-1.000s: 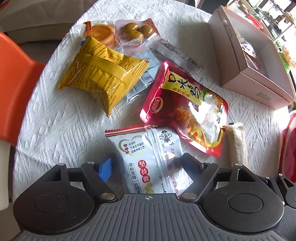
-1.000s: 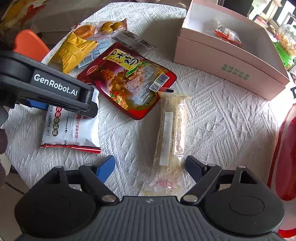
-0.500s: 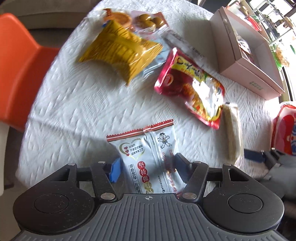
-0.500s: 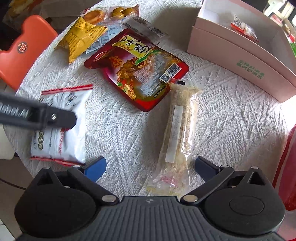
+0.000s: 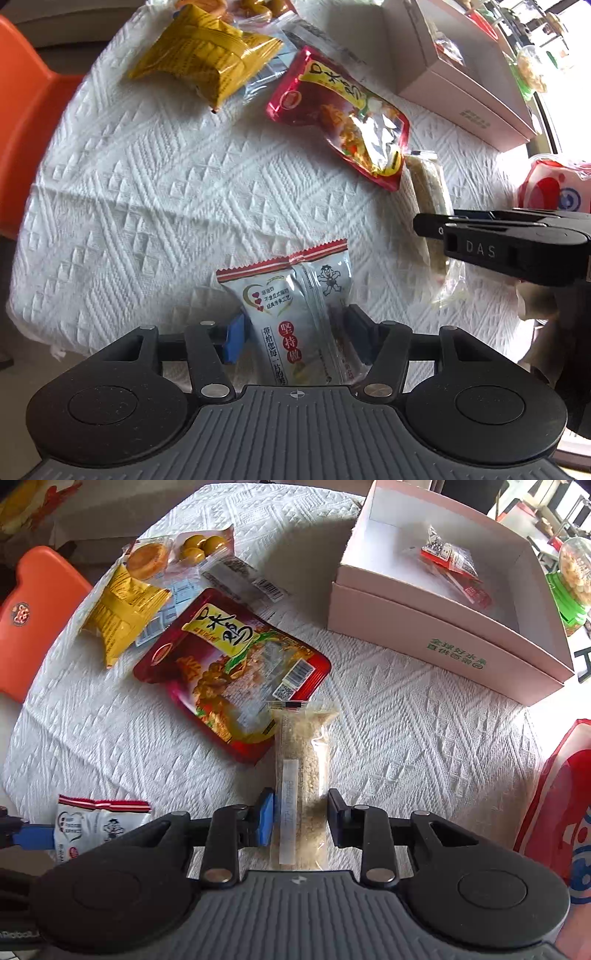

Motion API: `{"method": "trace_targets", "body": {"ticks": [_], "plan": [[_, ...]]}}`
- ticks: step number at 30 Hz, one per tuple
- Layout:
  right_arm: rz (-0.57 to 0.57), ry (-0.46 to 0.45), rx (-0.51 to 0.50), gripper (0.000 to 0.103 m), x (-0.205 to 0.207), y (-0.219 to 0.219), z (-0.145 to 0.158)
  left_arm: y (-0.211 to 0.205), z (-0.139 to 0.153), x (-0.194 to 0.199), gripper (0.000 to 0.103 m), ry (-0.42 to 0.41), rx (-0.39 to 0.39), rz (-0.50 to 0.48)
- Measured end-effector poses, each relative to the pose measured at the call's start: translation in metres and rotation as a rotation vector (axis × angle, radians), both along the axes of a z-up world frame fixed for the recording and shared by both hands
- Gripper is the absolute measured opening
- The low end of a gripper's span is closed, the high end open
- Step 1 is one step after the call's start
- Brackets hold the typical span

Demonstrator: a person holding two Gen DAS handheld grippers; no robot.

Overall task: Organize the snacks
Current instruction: 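Place the white packet in the pink box with left while right carries the rice bar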

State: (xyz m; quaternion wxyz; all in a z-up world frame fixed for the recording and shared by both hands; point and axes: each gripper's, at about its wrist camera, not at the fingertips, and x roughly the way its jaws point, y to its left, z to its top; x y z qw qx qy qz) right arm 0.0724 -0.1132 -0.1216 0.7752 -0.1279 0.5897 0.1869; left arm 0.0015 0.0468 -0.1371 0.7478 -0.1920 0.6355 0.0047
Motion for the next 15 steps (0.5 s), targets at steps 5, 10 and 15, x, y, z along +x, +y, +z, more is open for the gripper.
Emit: {"method": "trace_targets", "body": {"ticks": [5, 10, 15], "plan": [[-0.016, 0.023, 0.009, 0.029, -0.022, -0.024, 0.010, -0.014, 0.000, 0.008, 0.060, 0.004, -0.016, -0.040], [-0.071, 0.035, -0.008, 0.029, -0.032, -0.055, 0.017, -0.018, 0.028, 0.028, 0.059, -0.083, -0.038, -0.048], [-0.113, 0.028, 0.016, 0.029, -0.038, -0.072, 0.025, -0.024, 0.083, 0.098, 0.058, -0.247, -0.055, -0.070]]}}
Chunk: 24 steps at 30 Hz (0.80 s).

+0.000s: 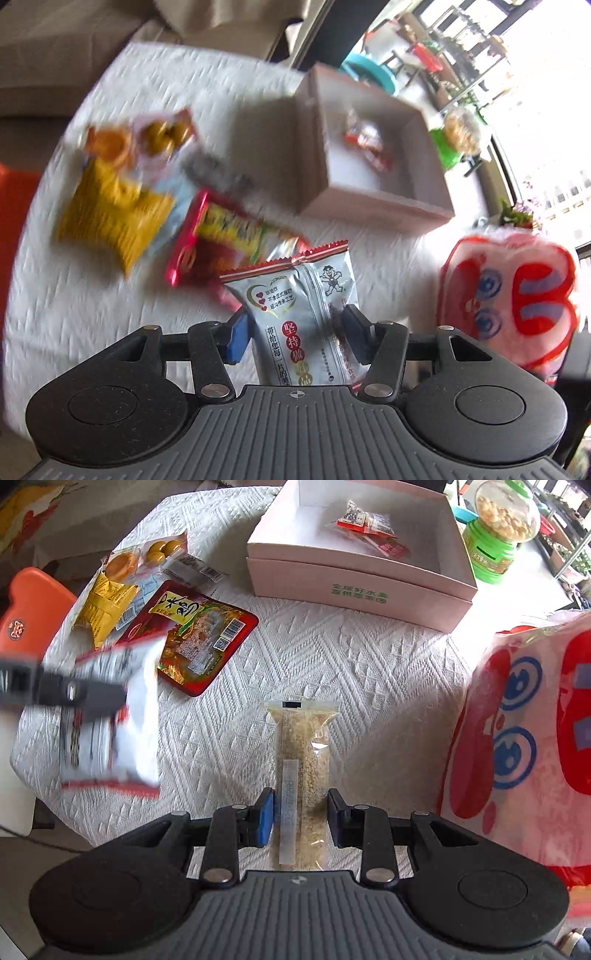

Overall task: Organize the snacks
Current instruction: 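Place the white packet in the pink box with left while right carries the rice bar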

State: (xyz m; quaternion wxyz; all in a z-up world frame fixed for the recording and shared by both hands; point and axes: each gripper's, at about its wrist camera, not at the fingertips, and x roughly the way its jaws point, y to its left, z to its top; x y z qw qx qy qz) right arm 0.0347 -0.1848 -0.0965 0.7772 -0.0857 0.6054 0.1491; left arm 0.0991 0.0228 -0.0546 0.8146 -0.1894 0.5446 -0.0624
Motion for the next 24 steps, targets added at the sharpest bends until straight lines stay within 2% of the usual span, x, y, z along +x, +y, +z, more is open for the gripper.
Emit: {"method": "trace_targets", "body": {"ticks": [3, 5, 7, 8, 10, 11, 15, 18, 21, 24], "plan": [[-0.025, -0.010, 0.026, 0.029, 0.000, -0.003, 0.008, -0.017, 0.037, 0.057, 0.059, -0.117, -0.009, -0.047], [-0.039, -0.024, 0.042, 0.029, 0.002, -0.005, 0.015, -0.031, 0.047, 0.104, 0.060, -0.135, -0.049, -0.078], [-0.055, -0.043, 0.057, 0.029, 0.006, -0.006, 0.022, -0.046, 0.031, 0.151, 0.062, -0.098, -0.051, -0.105], [-0.062, -0.051, 0.060, 0.029, 0.009, -0.006, 0.025, -0.056, 0.018, 0.169, 0.057, -0.072, -0.002, -0.123], [-0.076, -0.064, 0.060, 0.029, 0.014, -0.007, 0.027, -0.069, -0.003, 0.188, 0.056, -0.058, 0.110, -0.143], [-0.082, -0.070, 0.059, 0.029, 0.016, -0.007, 0.028, -0.074, -0.012, 0.189, 0.056, -0.068, 0.137, -0.155], [-0.101, -0.085, 0.069, 0.029, 0.022, -0.011, 0.030, -0.071, -0.025, 0.164, 0.056, -0.094, 0.085, -0.149], [-0.117, -0.093, 0.061, 0.029, 0.030, -0.015, 0.031, -0.070, -0.029, 0.147, 0.056, -0.084, 0.147, -0.164], [-0.137, -0.151, 0.068, 0.029, 0.048, -0.018, 0.048, -0.059, -0.024, 0.136, 0.056, -0.074, 0.171, -0.180], [-0.167, -0.232, 0.089, 0.029, 0.082, -0.020, 0.078, -0.044, -0.014, 0.126, 0.056, -0.069, 0.173, -0.173]]}}
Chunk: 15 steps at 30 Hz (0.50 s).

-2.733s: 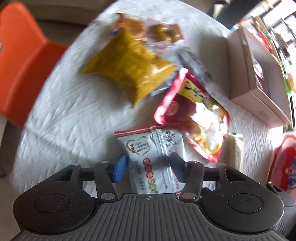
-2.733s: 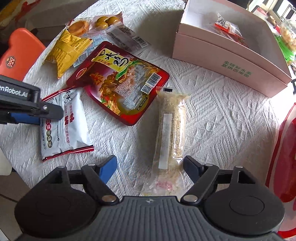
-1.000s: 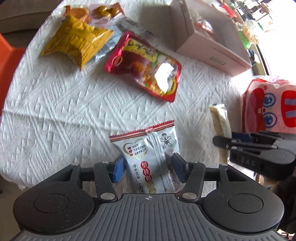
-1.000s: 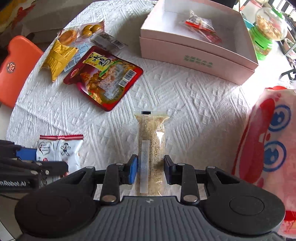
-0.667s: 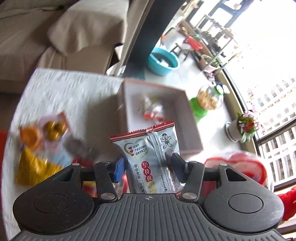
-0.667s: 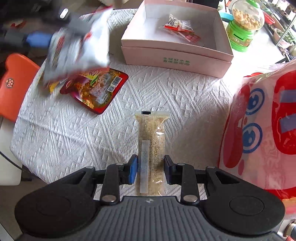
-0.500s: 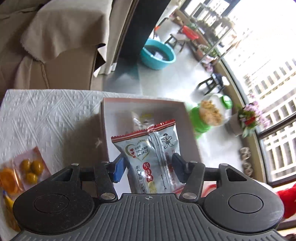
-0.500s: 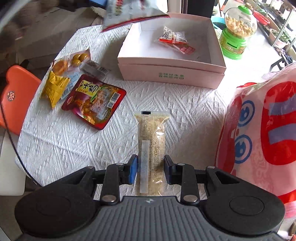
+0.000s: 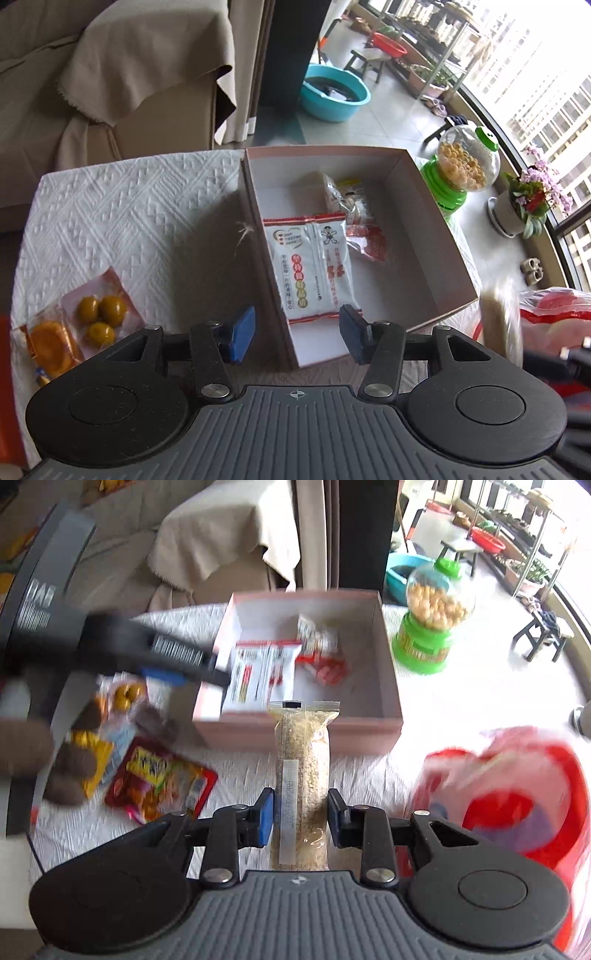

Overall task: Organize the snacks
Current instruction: 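Place the white packet in the pink box with left while right carries the rice bar, then drop the clear rice bar into the pink box with the right tool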

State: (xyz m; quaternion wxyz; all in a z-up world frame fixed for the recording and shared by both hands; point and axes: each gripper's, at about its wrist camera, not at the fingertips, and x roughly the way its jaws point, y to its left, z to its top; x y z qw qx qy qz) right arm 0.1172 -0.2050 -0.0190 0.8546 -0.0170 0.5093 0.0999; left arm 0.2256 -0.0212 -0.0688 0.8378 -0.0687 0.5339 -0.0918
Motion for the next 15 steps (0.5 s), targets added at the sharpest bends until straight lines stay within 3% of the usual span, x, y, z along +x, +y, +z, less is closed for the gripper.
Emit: {"method": "trace_targets", "body": {"ticks": [5, 7, 8, 11, 15], "plan": [[-0.021, -0.132, 0.001, 0.032, 0.081, 0.014, 0.044, 0.031, 0.008, -0.010, 0.056, 0.017, 0.010, 0.045], [-0.027, -0.100, -0.005, 0.061, 0.114, 0.024, 0.043, 0.043, 0.006, -0.015, 0.056, 0.028, 0.008, 0.061], [-0.035, -0.090, -0.007, 0.062, 0.123, 0.028, 0.040, 0.049, 0.004, -0.017, 0.056, 0.033, 0.009, 0.069], [-0.008, -0.078, 0.003, 0.061, 0.123, 0.045, 0.031, 0.068, -0.004, -0.024, 0.056, 0.046, 0.006, 0.089], [0.120, -0.037, 0.067, 0.062, 0.084, 0.079, 0.011, 0.091, -0.017, -0.030, 0.056, 0.072, 0.004, 0.122]]}}
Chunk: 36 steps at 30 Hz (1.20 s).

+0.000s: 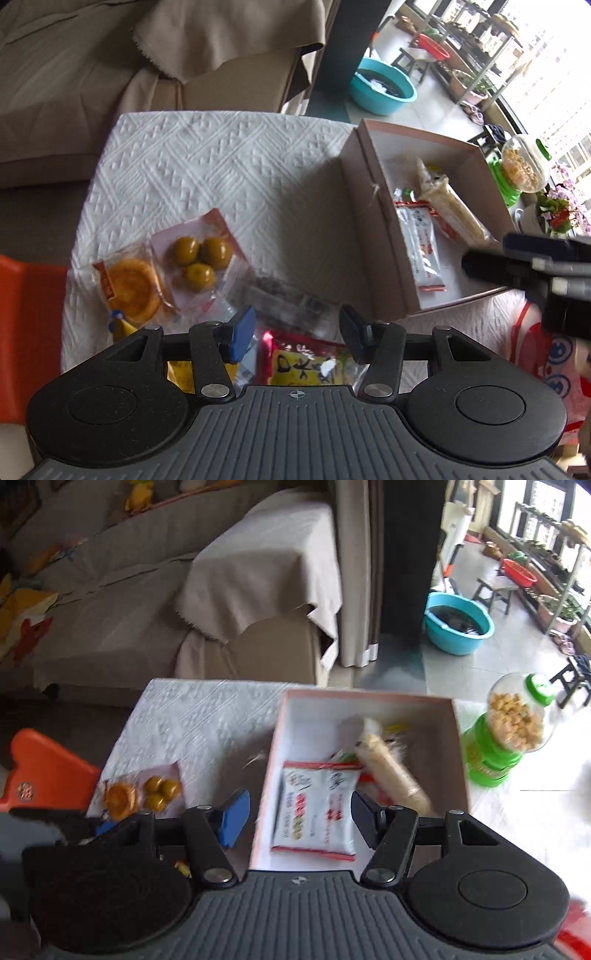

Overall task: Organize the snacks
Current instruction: 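Drop the clear rice bar into the pink box with the right tool, then grasp the yellow bag with left while right grasps the red pouch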

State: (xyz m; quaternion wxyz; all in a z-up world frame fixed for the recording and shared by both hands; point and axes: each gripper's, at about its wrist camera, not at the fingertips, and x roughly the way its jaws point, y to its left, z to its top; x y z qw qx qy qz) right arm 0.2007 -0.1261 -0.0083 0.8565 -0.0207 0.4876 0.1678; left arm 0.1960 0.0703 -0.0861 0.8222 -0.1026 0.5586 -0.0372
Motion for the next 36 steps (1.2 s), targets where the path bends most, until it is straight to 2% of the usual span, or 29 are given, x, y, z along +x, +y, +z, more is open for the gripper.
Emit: {"method": "trace_targets", "body": {"ticks": [3, 8, 10, 13, 17, 22, 24, 31, 33, 36], "plan": [[0.103, 0.035, -0.019, 0.062, -0.029, 0.030, -0.022, 0.017, -0.005, -0.002, 0.056, 0.015, 0.000, 0.017], [0.208, 0.153, -0.033, 0.062, -0.055, 0.066, -0.064, 0.040, -0.010, 0.000, 0.056, 0.032, -0.004, 0.022], [0.239, 0.154, -0.067, 0.062, -0.058, 0.081, -0.076, 0.051, -0.010, -0.003, 0.056, 0.028, -0.027, 0.031], [0.256, 0.116, -0.117, 0.062, -0.056, 0.099, -0.088, 0.076, -0.005, -0.019, 0.056, 0.001, -0.056, 0.103], [0.254, 0.144, -0.115, 0.062, -0.042, 0.116, -0.106, 0.111, -0.008, -0.053, 0.056, 0.023, -0.090, 0.217], [0.202, 0.162, -0.107, 0.068, -0.041, 0.118, -0.118, 0.122, -0.023, -0.086, 0.056, 0.079, -0.175, 0.213], [0.199, 0.202, -0.095, 0.068, -0.048, 0.112, -0.121, 0.123, -0.032, -0.096, 0.056, 0.116, -0.221, 0.256], [0.144, 0.258, -0.106, 0.071, -0.084, 0.086, -0.128, 0.123, -0.052, -0.088, 0.056, 0.149, -0.390, 0.443], [0.136, 0.246, -0.116, 0.071, -0.089, 0.084, -0.127, 0.120, -0.053, -0.077, 0.056, 0.144, -0.373, 0.491], [0.126, 0.239, -0.132, 0.073, -0.090, 0.086, -0.127, 0.112, -0.053, -0.056, 0.058, 0.142, -0.287, 0.506]]}}
